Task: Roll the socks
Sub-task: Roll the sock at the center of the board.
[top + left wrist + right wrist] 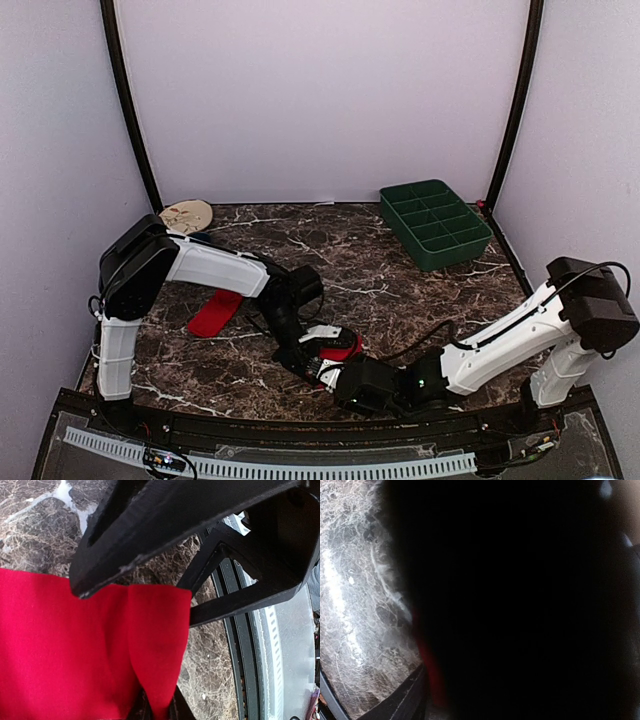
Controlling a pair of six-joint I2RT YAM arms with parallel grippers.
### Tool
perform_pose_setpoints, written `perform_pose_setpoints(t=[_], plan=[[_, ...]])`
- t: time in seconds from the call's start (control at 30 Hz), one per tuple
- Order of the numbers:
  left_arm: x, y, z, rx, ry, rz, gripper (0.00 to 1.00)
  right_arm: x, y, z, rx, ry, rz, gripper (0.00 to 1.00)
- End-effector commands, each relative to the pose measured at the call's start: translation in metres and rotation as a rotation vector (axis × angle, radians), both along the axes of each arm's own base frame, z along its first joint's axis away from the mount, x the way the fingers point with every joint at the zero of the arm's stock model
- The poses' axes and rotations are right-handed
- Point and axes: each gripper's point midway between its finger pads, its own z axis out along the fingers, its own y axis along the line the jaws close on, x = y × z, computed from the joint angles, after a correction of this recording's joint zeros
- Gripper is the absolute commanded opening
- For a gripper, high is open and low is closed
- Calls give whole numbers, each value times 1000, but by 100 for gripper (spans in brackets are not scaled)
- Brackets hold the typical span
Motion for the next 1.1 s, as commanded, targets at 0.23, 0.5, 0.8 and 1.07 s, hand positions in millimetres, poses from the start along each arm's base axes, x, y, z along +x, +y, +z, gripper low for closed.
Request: perform_pose_setpoints(t=[0.23, 0.5, 0.8, 1.07], plan=[[1, 1, -2, 15, 22, -10, 15, -7, 5, -18, -52, 67, 100, 55], [6, 0, -5, 30, 14, 15, 20, -10, 7, -28, -79, 120, 122, 30], [16, 0, -11, 79, -9, 77, 31, -10, 1, -39, -89, 180, 94, 18], [35, 12, -20, 164, -26, 177, 37, -6, -1, -39, -65, 209, 56, 15]])
